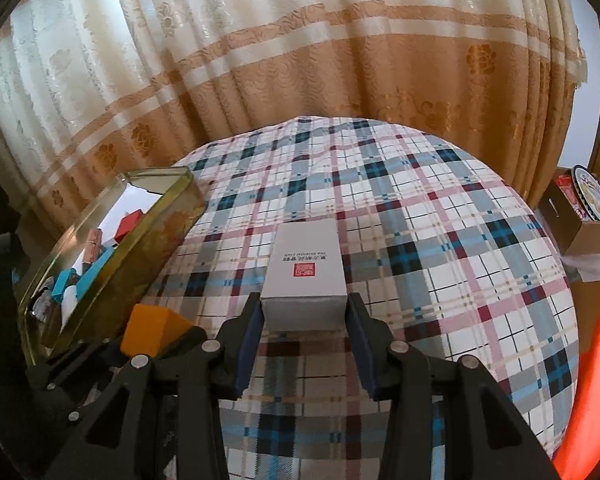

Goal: Organize rigid objects
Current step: 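Lift the orange cube and white box and move them toward the tray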

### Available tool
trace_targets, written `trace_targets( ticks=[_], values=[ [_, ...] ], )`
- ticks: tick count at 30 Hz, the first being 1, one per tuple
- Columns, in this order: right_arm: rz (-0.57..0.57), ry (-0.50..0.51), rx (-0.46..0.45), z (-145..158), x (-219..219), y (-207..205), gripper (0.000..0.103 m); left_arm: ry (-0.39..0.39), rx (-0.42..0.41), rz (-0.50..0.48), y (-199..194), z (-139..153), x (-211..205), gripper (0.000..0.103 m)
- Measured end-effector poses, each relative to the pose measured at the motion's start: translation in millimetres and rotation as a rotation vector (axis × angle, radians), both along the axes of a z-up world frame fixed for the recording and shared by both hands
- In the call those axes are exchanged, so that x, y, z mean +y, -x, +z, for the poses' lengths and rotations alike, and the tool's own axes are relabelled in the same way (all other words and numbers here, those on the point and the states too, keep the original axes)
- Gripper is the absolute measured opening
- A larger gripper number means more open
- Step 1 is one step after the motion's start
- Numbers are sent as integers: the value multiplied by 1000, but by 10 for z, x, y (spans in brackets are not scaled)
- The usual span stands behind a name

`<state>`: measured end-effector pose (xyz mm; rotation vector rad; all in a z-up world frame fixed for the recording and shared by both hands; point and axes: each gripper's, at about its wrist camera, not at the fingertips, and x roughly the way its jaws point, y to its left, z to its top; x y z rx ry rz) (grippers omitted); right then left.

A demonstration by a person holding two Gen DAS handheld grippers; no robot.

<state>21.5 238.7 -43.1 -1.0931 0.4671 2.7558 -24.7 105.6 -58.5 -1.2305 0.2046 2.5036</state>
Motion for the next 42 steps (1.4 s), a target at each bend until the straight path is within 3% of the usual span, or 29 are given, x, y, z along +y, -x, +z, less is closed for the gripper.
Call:
trace_targets(
  ticks=[20, 32, 42],
  values=[
    [27, 31, 134, 318, -76, -160, 44, -110, 59, 21, -17, 278, -261, 40],
    [15, -33, 253, 656, -147, -334, 44, -239, 131, -25, -79, 539, -394, 40],
    [18, -36, 294, 782, -185, -363, 44, -273, 183, 10, -51, 756, -565, 40]
  ],
)
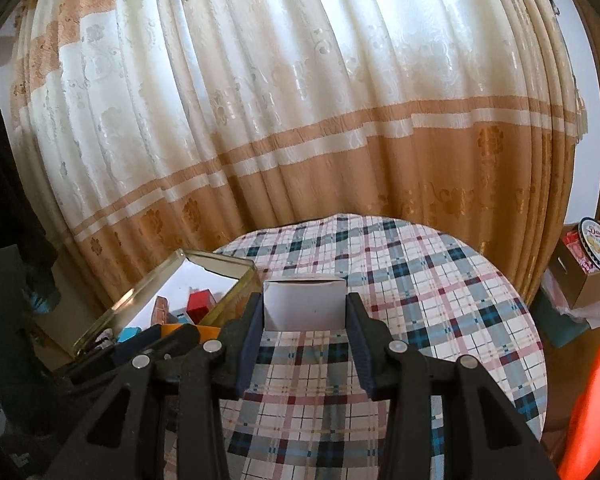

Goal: Organize rigid objects
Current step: 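Carry the orange cube and white box over the tray paper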

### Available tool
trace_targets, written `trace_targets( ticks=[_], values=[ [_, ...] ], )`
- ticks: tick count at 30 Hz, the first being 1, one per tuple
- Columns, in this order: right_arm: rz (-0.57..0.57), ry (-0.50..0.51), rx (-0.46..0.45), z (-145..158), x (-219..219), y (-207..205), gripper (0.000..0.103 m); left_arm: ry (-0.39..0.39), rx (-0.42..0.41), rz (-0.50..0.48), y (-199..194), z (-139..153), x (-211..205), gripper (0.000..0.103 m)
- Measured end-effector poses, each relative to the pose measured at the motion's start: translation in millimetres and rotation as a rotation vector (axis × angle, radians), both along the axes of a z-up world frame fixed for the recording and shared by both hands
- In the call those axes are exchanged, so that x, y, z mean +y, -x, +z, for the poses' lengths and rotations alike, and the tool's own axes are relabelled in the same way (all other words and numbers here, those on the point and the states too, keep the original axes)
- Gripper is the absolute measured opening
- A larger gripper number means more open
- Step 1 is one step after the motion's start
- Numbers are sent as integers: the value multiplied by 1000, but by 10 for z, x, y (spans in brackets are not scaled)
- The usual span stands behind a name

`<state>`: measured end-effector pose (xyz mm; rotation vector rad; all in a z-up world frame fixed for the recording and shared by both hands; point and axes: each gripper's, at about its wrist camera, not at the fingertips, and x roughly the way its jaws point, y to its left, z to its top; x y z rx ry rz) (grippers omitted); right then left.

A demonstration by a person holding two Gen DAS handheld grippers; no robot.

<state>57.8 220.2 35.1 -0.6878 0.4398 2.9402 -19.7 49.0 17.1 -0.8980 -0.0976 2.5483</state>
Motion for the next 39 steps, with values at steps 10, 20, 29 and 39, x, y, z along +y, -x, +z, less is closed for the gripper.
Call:
trace_targets(
  ticks=[10, 20, 29, 39],
  values=[
    [48, -40, 44, 197, -238, 122, 44, 25, 23, 67, 86, 121, -171, 40],
    [99, -91, 70, 310, -649, 557, 44, 62, 54, 193, 349, 232, -595, 40],
    [115, -136, 72, 334, -974, 1024, 44, 100, 59, 250, 615, 276, -824, 40],
    [94, -130, 9, 248, -1062, 1484, 44, 146, 16, 282, 948, 182, -874, 40]
  ],
)
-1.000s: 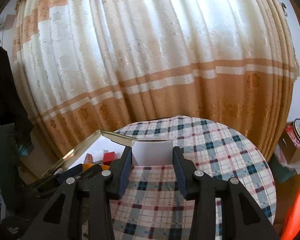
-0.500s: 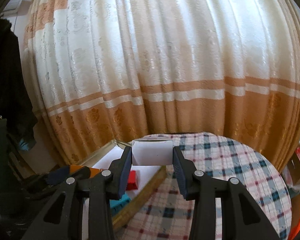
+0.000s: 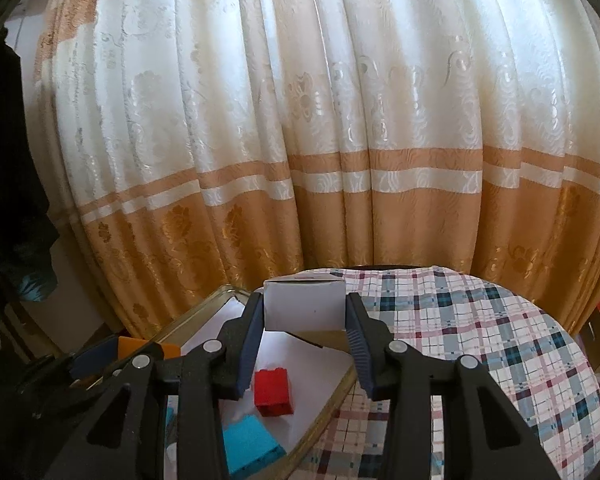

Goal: Organize rigid objects
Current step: 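Carry the orange cube and white box over the tray paper, then lower the orange cube and white box into the tray and open both tools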

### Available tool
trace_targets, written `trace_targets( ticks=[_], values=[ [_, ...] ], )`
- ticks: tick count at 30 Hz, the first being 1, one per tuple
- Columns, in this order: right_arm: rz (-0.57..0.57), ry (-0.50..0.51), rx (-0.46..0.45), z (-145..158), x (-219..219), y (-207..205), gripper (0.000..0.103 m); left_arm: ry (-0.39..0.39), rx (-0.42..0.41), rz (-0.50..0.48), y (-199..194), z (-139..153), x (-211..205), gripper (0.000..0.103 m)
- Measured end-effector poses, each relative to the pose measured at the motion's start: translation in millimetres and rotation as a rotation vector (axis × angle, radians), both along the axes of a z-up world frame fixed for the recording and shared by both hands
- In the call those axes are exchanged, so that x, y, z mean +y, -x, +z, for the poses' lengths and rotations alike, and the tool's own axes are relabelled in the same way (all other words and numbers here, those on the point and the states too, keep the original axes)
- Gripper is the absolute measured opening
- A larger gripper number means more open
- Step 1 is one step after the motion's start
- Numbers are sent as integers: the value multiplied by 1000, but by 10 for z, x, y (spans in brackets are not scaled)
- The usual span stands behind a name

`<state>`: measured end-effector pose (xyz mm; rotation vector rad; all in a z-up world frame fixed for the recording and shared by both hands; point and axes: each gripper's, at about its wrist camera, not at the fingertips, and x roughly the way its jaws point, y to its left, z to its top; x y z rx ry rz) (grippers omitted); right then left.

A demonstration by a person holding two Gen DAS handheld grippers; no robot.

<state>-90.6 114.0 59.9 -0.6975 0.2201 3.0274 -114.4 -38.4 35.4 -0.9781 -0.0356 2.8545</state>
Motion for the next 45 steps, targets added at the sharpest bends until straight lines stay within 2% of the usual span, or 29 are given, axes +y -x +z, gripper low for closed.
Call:
trace_targets(
  ticks=[10, 20, 29, 37, 43, 44, 45],
  values=[
    [-10, 1, -58, -61, -46, 303, 44, 57, -32, 23, 276, -40, 57, 40],
    [29, 61, -137, -146, -67, 600, 44, 86, -94, 62, 478, -190, 50, 40],
    [49, 150, -196, -173, -34, 830, 44, 76, -119, 80, 580, -263, -9, 40],
    [92, 162, -276, -383, -167, 976, 44, 86, -131, 77, 597, -297, 28, 40],
    [116, 213, -362, -556, -152, 1045, 45, 121, -189, 98, 670, -371, 51, 40],
    [116, 222, -376, -579, -144, 1046, 46, 129, -198, 101, 675, -379, 56, 40],
    [117, 232, -387, -606, -132, 1046, 53, 138, -202, 101, 667, -387, 67, 40]
  ],
)
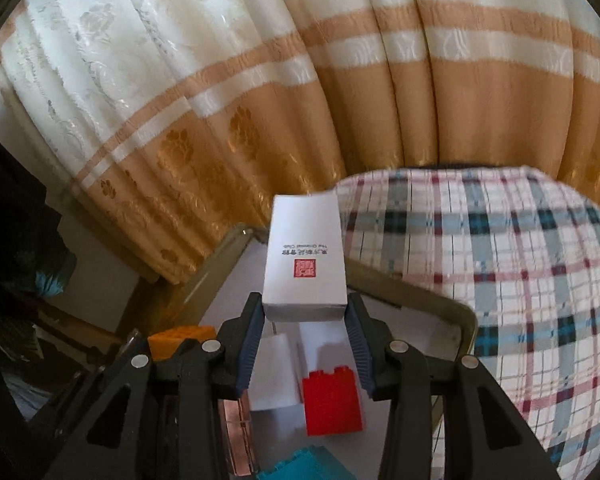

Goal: Organize rigid objects
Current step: 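Lower the orange cube and white box into the tray and open both tools, then lift both open tools up and away from the tray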

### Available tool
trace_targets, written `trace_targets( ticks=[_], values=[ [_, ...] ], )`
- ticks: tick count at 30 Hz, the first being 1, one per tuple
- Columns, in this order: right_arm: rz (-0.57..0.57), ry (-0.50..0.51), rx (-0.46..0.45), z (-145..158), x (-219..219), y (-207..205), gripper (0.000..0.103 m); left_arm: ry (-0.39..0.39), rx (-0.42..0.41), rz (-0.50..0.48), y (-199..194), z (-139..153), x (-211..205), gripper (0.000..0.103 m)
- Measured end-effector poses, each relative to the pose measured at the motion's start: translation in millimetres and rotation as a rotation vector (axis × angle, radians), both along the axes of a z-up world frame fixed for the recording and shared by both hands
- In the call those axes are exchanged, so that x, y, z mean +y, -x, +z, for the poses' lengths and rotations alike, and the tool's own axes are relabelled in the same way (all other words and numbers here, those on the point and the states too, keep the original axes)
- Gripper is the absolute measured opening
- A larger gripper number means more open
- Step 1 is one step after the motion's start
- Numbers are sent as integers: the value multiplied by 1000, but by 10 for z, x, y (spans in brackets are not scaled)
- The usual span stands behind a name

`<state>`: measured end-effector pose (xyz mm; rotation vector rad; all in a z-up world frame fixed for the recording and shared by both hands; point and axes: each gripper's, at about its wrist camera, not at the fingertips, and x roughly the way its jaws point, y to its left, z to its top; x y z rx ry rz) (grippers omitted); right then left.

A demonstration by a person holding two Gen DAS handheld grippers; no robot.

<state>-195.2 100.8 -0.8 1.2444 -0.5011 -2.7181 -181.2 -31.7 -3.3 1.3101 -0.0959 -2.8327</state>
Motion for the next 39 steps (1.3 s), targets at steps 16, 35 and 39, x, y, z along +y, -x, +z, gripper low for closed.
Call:
trace_targets(
  ticks=[16, 35, 39],
  values=[
    [5, 73, 23, -150, 104, -216, 79, 111, 69, 16, -268, 78, 102, 102],
    [-74, -75, 381, 119, 118, -1127, 85, 83, 386, 76, -1105, 213, -132, 102],
    [-99, -135, 492, 186, 10, -1402, 91, 72, 465, 146, -1325, 175, -231, 102]
  ],
)
